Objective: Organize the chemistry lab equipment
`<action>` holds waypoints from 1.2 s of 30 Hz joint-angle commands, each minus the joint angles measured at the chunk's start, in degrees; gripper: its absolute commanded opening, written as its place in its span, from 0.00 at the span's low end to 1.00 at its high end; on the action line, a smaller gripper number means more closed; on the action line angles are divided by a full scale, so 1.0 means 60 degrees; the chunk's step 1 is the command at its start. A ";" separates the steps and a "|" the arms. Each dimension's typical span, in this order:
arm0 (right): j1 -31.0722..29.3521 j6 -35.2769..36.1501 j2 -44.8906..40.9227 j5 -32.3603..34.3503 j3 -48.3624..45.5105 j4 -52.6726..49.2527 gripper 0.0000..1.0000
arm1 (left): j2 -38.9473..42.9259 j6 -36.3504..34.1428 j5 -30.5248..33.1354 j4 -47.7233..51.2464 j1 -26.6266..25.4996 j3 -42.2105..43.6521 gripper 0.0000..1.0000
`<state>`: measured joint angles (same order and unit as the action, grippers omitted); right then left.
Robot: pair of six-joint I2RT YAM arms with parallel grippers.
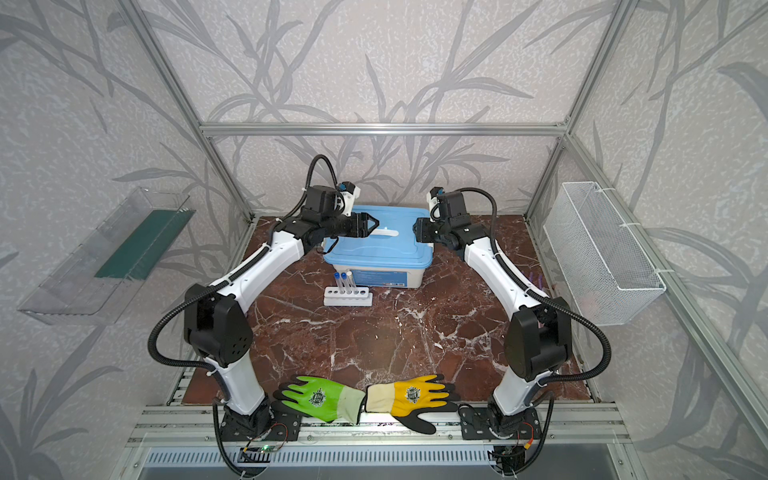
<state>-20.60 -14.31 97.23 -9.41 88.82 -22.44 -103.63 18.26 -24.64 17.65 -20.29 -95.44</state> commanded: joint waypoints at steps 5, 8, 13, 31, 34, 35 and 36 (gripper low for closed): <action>-0.1054 0.1335 0.0310 0.0221 0.0736 -0.0458 0.63 | 0.1364 0.2082 -0.0921 -0.1762 0.1934 0.1991 0.71; -0.1401 0.1690 0.0733 0.0249 0.1081 -0.0625 0.65 | 0.1550 0.1965 -0.1109 -0.1068 0.2634 0.2329 0.71; -0.1774 0.2055 0.1286 0.0224 0.1502 -0.0831 0.74 | 0.1706 0.2644 -0.1888 -0.1572 0.3448 0.3230 0.74; -0.1928 0.2536 0.2198 -0.0146 0.2034 -0.1432 0.85 | -0.0065 0.3208 -0.3217 -0.2443 0.3613 0.3184 0.82; -0.1932 0.2450 0.2295 -0.0167 0.2034 -0.1511 0.85 | -0.0319 0.3224 -0.3359 -0.2413 0.3611 0.2989 0.82; -0.1932 0.2418 0.2320 -0.0186 0.2017 -0.1513 0.85 | -0.0360 0.3287 -0.3434 -0.2518 0.3602 0.2973 0.82; -0.1928 0.2391 0.2339 -0.0197 0.1976 -0.1477 0.85 | -0.0386 0.3299 -0.3493 -0.2591 0.3592 0.2979 0.82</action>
<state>-31.94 0.30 110.24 -9.91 100.55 -30.30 -105.71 37.19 -43.51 4.45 1.21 -75.61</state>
